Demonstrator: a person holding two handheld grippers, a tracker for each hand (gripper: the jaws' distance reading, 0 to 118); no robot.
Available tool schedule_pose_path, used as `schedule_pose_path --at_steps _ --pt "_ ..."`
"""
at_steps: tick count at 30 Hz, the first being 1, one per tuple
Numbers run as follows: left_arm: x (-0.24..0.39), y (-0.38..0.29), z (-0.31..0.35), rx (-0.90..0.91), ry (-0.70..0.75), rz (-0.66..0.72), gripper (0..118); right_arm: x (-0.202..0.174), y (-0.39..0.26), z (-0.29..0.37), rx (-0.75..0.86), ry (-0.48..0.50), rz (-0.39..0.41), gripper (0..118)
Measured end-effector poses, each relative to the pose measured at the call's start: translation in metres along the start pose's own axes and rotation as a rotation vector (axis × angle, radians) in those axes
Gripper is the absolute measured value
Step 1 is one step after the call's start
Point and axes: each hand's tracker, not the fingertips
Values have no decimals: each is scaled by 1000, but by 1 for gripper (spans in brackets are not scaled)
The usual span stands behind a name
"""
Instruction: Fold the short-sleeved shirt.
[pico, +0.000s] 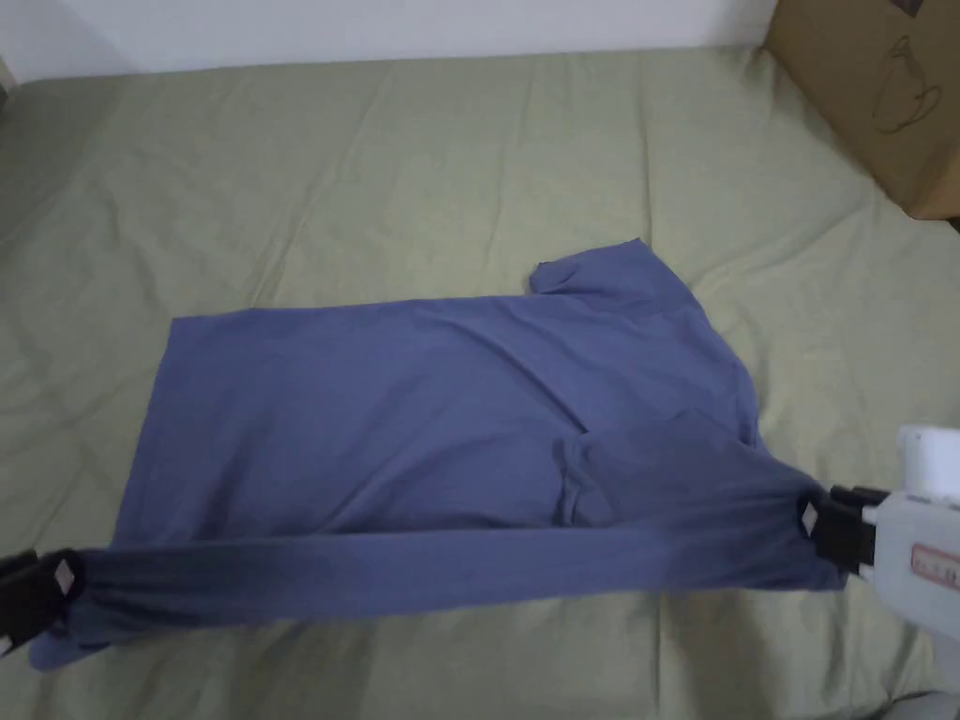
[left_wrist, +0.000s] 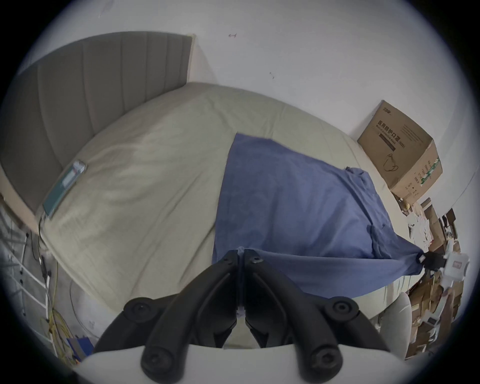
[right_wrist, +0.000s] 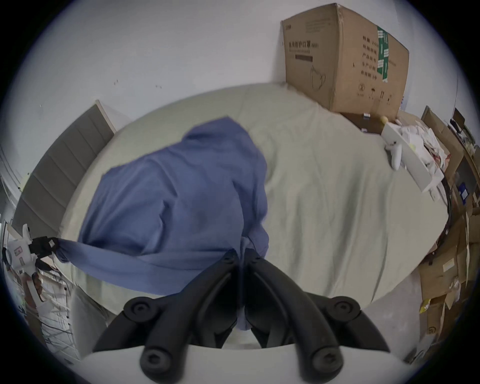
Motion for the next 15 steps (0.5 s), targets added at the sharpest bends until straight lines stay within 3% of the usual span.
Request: schedule_pose_path --at_steps 6,7,8,9,10,11,12,15 --pt "14 56 -59 -13 26 -85 4 4 60 -63 -3 -24 -9 3" --pt "14 61 -72 -27 16 -95 11 5 65 -77 -30 -33 0 3" --pt "17 65 -87 -43 12 -103 28 5 67 -93 -62 -57 1 3" --pt "18 66 -97 -55 26 -106 60 6 68 -107 -81 -81 3 5" --pt "19 66 -106 -91 71 -121 78 10 67 -119 -104 -98 8 19" --pt "18 66 -112 -125 96 -121 87 11 67 -125 -139 -110 10 47" --pt "19 65 -114 -129 86 -114 89 12 65 -127 -162 -119 18 77" --pt "17 52 -89 -103 63 -83 89 18 56 -105 -87 -70 -8 80"
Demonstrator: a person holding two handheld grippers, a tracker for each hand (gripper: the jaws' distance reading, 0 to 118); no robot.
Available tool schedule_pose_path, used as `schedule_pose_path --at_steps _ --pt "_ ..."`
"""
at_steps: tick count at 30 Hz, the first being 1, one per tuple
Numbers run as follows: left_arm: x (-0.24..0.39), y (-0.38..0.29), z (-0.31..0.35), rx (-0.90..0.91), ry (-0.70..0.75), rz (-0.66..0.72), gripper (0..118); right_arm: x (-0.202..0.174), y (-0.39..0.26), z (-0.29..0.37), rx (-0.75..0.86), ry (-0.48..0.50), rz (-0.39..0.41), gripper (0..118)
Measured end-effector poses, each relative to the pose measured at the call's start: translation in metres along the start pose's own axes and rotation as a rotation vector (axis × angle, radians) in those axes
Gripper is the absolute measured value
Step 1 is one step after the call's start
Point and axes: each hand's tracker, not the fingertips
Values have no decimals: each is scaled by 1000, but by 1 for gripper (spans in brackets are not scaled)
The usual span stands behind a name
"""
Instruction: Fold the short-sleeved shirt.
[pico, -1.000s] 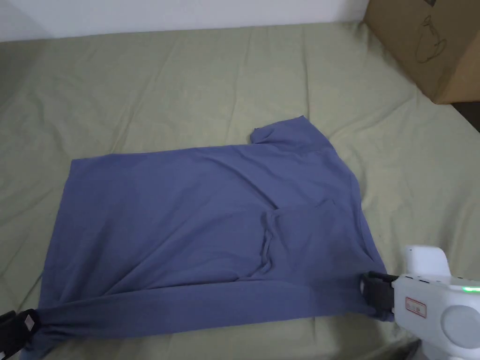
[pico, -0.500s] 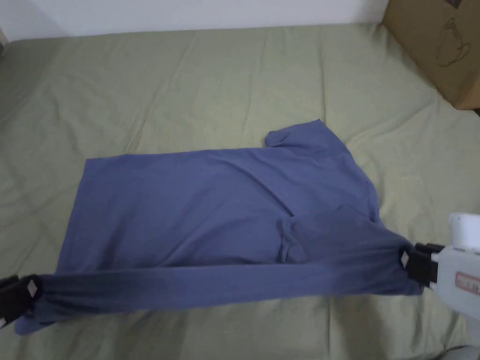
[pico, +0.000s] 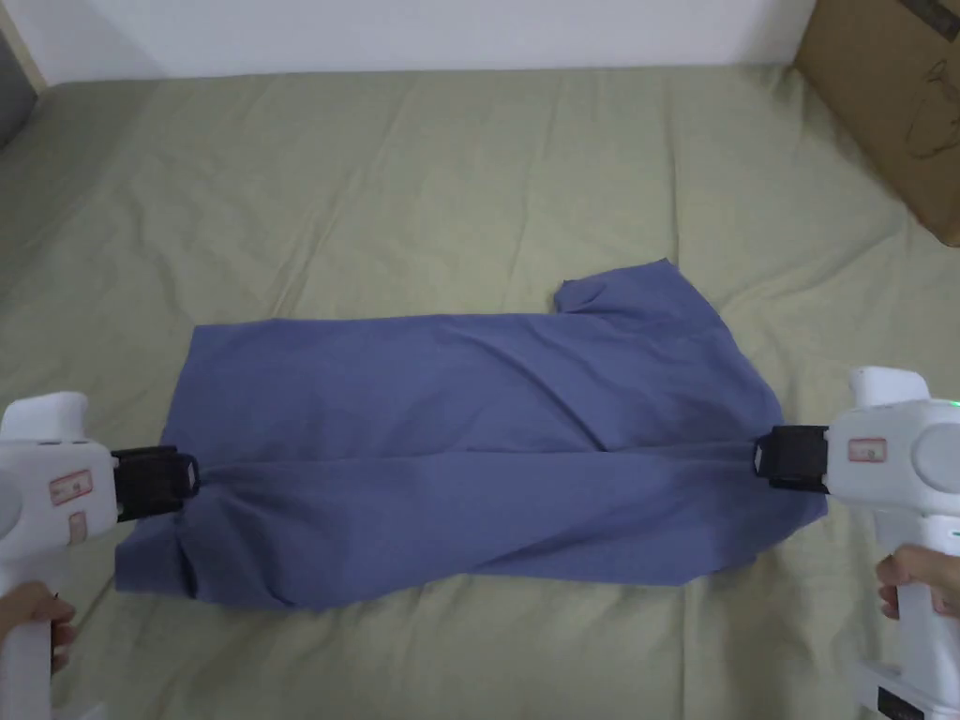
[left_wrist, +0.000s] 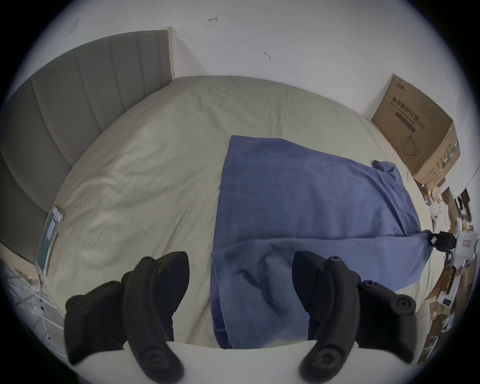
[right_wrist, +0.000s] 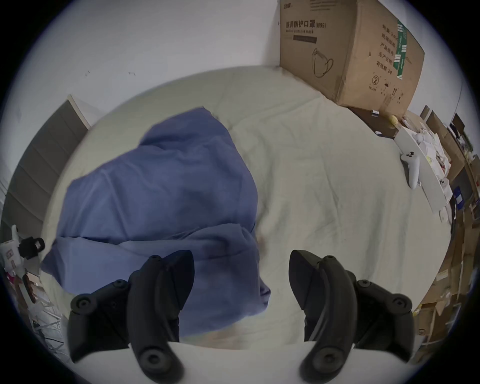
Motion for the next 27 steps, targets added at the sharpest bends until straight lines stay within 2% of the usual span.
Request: schedule_pose_path --at_steps 4,5,6,7,8,9,10,11,13,17,18,19,21,22,25,26,27 --pt "-5 -28 36 21 -43 23 86 5 -18 44 60 37 -22 80" --pt "-9 -36 42 33 -56 40 77 6 -25 54 80 41 -23 79" --pt "-9 -45 50 39 -67 55 51 6 -34 63 84 39 -22 76" --pt "-8 -54 56 42 -74 68 26 3 -43 70 88 39 -21 59" --pt "-6 -64 59 37 -68 70 5 2 -52 74 103 25 -27 27" --pt "-10 -73 60 36 -61 75 2 1 -63 76 97 -5 -47 0" --pt "-9 -80 62 37 -65 84 1 3 -69 78 81 -8 -66 0" --pt "-9 -85 65 35 -73 89 0 4 -76 78 42 56 -52 0" --pt "-10 -90 68 49 -81 114 0 3 -90 83 52 22 -93 0" --pt "-9 -76 65 93 -98 128 0 6 -97 85 35 28 -104 0" --pt "-9 -71 63 105 -102 130 12 7 -97 85 34 25 -114 0" --pt "-8 -66 60 108 -110 131 38 7 -96 85 38 23 -125 0" --pt "-5 -61 51 122 -129 150 110 8 -94 85 43 43 -149 0" --pt "-4 -59 44 111 -146 162 117 7 -93 84 43 46 -156 0" --pt "0 -58 22 92 -145 190 110 3 -90 81 47 48 -150 0" --pt "0 -59 9 54 -123 182 99 1 -89 79 46 55 -150 0" --pt "0 -60 -5 1 -93 184 55 1 -88 75 45 70 -157 0"
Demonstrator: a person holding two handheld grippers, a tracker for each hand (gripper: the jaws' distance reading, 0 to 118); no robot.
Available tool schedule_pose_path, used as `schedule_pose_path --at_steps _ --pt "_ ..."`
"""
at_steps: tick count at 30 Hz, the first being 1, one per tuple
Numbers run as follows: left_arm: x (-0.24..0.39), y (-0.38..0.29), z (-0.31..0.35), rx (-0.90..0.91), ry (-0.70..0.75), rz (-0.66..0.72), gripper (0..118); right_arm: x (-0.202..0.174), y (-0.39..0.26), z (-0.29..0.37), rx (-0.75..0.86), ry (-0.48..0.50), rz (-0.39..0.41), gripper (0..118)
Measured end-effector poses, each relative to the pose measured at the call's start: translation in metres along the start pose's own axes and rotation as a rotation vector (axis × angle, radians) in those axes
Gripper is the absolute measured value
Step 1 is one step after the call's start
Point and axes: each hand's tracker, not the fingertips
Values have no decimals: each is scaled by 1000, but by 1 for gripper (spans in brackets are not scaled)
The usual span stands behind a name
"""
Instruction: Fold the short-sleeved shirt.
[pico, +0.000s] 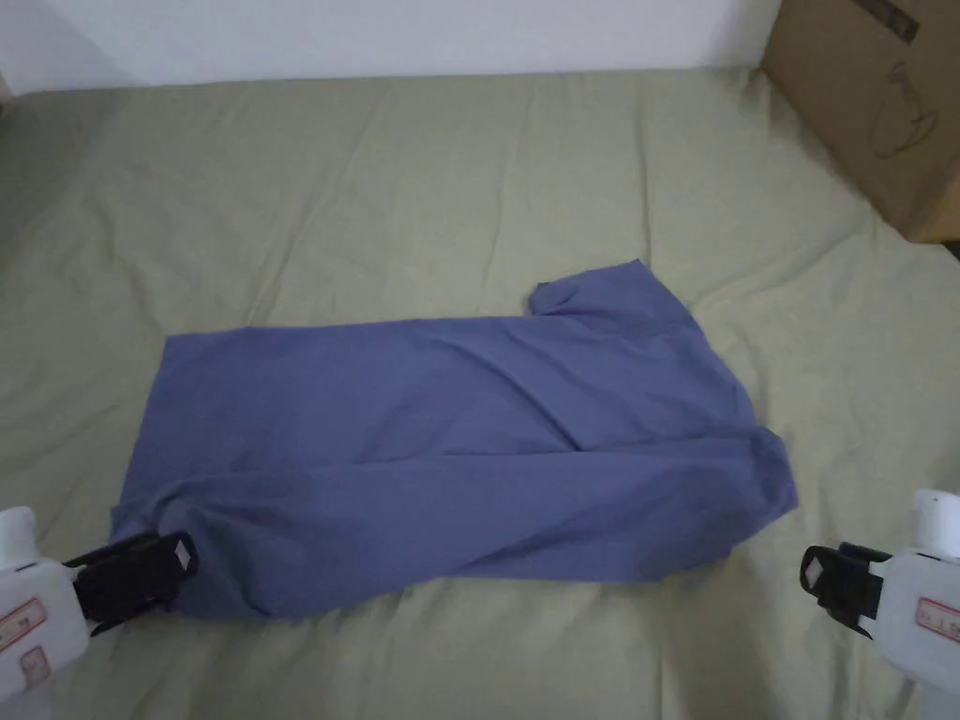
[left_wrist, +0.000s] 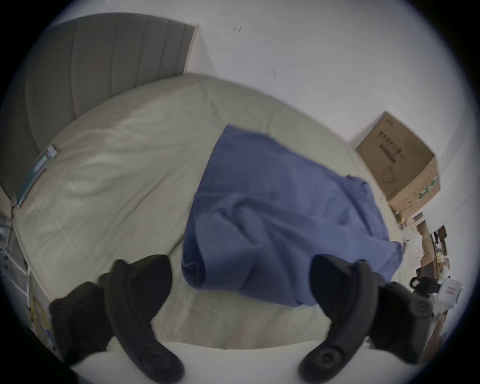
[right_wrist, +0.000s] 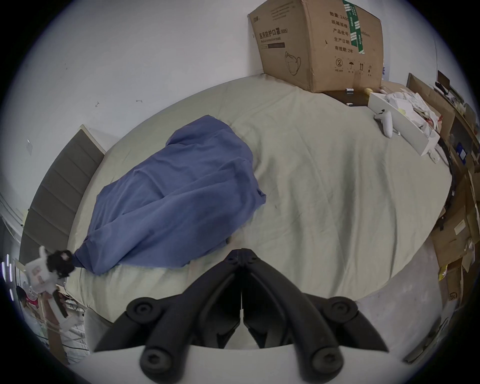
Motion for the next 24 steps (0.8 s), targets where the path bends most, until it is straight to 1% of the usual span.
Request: schedule_pose_path --at_steps 1,2,3,4,5,6,7,9,11,12,13,14,15,16,17,18,19,20,21,22,24 --pt "-3 -2 -11 -28 7 18 18 0 2 -5 1 10 -18 4" --pt "-7 -6 -21 -56 -16 25 11 0 5 -11 2 23 -33 25" --pt "-9 -9 -31 -73 -2 33 10 0 9 -19 12 36 -44 77" --pt "-8 -11 -29 -48 -5 32 10 1 13 -28 11 36 -58 103" --pt "-7 -6 -24 -47 -12 33 9 -1 20 -41 -29 18 -64 107" --pt "-8 -3 -16 -44 -18 38 8 -1 25 -56 -67 10 -50 107" --pt "-8 0 -13 -32 -29 27 8 -1 29 -65 -33 10 -62 107" --pt "-5 4 -10 -43 -27 -12 8 -1 39 -90 -47 -5 -71 107" --pt "-3 6 -3 -43 -29 -33 7 -2 42 -114 -134 1 -103 106" --pt "-2 7 -1 -41 -27 -44 7 -5 40 -124 -167 29 -98 101" --pt "-1 8 1 -38 -28 -48 7 -9 36 -130 -197 -8 -97 90" --pt "-1 9 5 -35 -33 -44 7 -18 32 -124 -162 -128 -11 83" --pt "-1 9 9 -29 -45 -37 7 -25 31 -116 -130 -80 60 72" --pt "-1 9 13 -23 -47 -40 7 -22 31 -111 -124 -70 89 55" --pt "-1 10 16 -21 -48 -40 7 -21 32 -104 -118 -76 110 34" --pt "-2 12 21 -21 -52 -42 7 -20 33 -98 -116 -57 114 13" --pt "-2 12 26 -19 -59 -47 7 -18 34 -93 -118 -62 100 9" --pt "0 11 31 -17 -56 -51 7 -15 36 -86 -126 -21 67 6" --pt "1 10 37 -15 -52 -65 7 -13 37 -79 -120 0 35 6" --pt "0 8 45 -10 -52 -76 7 -11 36 -69 -93 -3 7 6" --pt "0 3 59 -12 -54 -80 7 -5 33 -51 -102 5 -6 5"
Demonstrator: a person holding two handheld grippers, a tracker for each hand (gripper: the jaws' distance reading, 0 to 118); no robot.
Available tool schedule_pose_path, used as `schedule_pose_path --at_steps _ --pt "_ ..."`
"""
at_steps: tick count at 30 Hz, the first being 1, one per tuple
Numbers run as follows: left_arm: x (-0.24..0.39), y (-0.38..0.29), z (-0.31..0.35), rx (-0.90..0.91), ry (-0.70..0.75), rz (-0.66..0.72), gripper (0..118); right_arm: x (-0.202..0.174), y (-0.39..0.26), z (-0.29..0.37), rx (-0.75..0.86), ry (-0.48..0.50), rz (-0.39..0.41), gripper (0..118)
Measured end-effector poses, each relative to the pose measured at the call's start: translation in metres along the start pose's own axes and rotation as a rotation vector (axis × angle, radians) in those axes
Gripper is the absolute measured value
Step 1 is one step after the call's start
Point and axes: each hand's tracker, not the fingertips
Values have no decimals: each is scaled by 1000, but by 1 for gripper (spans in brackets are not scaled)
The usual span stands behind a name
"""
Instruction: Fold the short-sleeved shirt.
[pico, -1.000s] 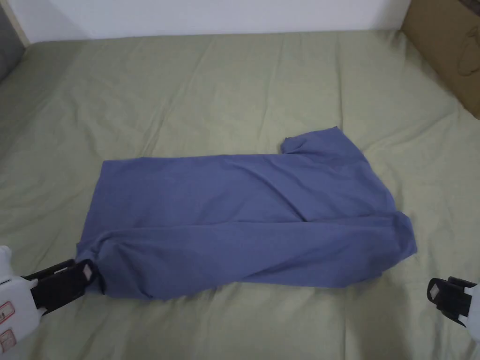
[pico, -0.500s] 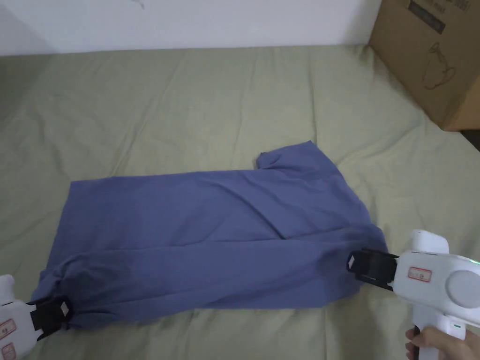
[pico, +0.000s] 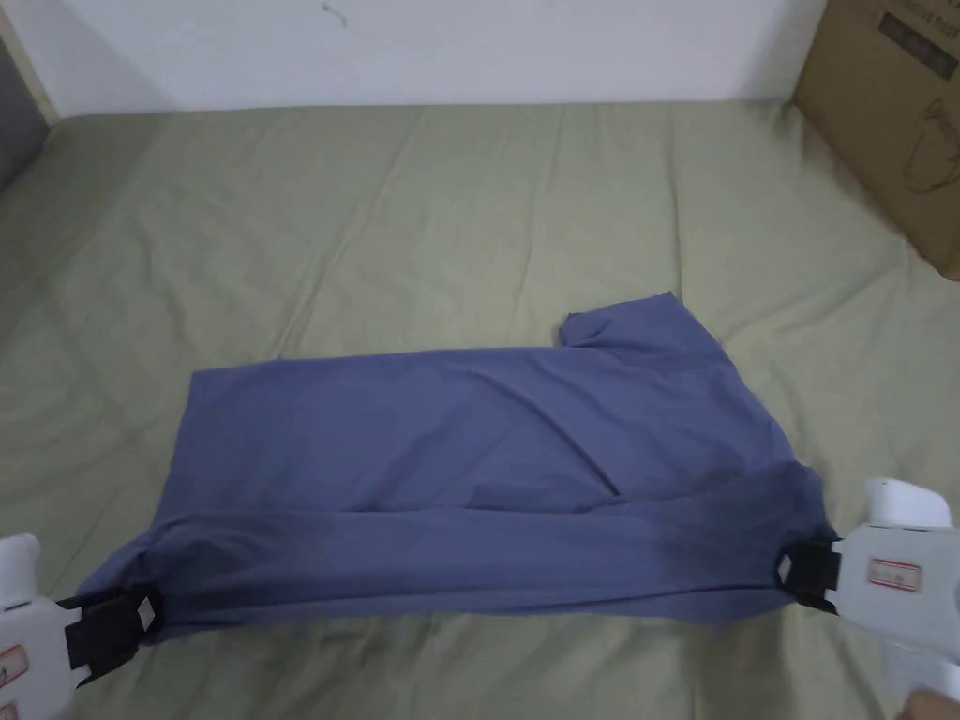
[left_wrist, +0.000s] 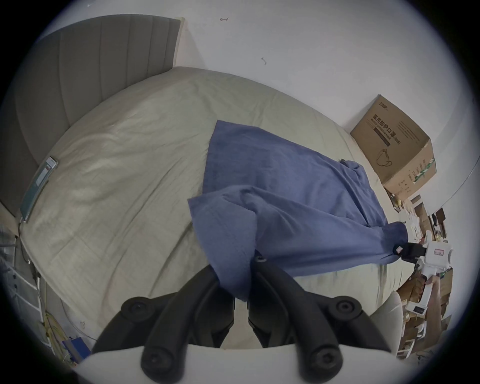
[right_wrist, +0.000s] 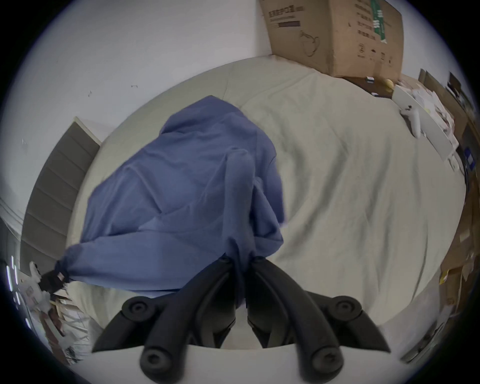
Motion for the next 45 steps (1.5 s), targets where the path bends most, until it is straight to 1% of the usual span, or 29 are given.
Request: schedule_pose_path --at_steps 5,7,8,10,11,12,13,14,15,17,19,20,21,22,23,24,26,27,29,33,34,35,36,37,38,40,43,44,45 --pt "-2 -30 28 -25 -3 -4 7 10 -39 45 -8 -32 25 5" --pt "-3 -47 29 -51 11 -6 8 20 -62 45 -46 -52 -10 6" --pt "-5 -55 25 -69 24 -8 9 21 -75 43 -52 -41 -12 11" --pt "-11 -66 17 -107 44 15 42 26 -93 37 -71 -29 -31 67" --pt "-14 -68 14 -133 53 42 60 26 -96 36 -96 -62 -36 82" --pt "-14 -68 15 -145 86 40 69 30 -97 34 -96 -76 -36 86" --pt "-13 -66 17 -121 100 23 69 30 -96 36 -80 -70 -33 86" --pt "-13 -64 22 -99 106 12 92 31 -92 43 -42 -64 -32 89" --pt "-11 -57 30 -74 102 8 100 31 -86 49 -20 -59 -30 89" --pt "-8 -42 44 -17 85 20 98 29 -70 59 18 -78 -19 89" --pt "-4 -29 52 44 61 23 97 22 -54 69 80 -77 37 89" --pt "0 -21 55 72 39 23 93 14 -45 76 106 -68 65 88" --pt "4 -16 55 99 21 23 75 4 -39 80 122 -53 91 86" --pt "8 -12 53 120 -1 14 49 -4 -33 81 133 -31 121 76" --pt "13 -8 48 119 5 7 24 -12 -28 79 143 -24 141 49" --pt "18 -4 37 112 14 -5 4 -20 -24 74 141 -35 144 6" --pt "25 -2 17 90 40 -42 2 -27 -18 54 114 -35 120 0" --pt "27 -1 8 76 32 -49 0 -29 -13 44 54 23 113 0" --pt "27 6 -6 55 4 -25 0 -32 0 31 69 67 49 0" --pt "27 31 -24 60 4 -48 0 -44 58 8 108 71 128 0" --pt "27 37 -26 71 10 -50 0 -47 76 -1 116 79 130 11" --pt "25 44 -30 76 8 -49 0 -51 99 -13 118 96 151 40" --pt "23 50 -34 82 4 -47 0 -53 121 -28 118 93 162 84" --pt "22 55 -38 89 7 -42 0 -57 141 -45 108 75 171 95" --pt "28 60 -41 92 11 -40 0 -61 161 -67 70 46 203 95" --pt "25 65 -49 89 20 -39 0 -64 190 -104 72 -7 201 95" --pt "20 68 -60 87 15 -17 0 -63 215 -167 -36 -41 207 95" --pt "18 69 -64 80 13 -12 4 -62 215 -188 -109 -68 201 95" --pt "16 71 -68 71 15 -11 29 -62 214 -203 -199 -99 193 90"
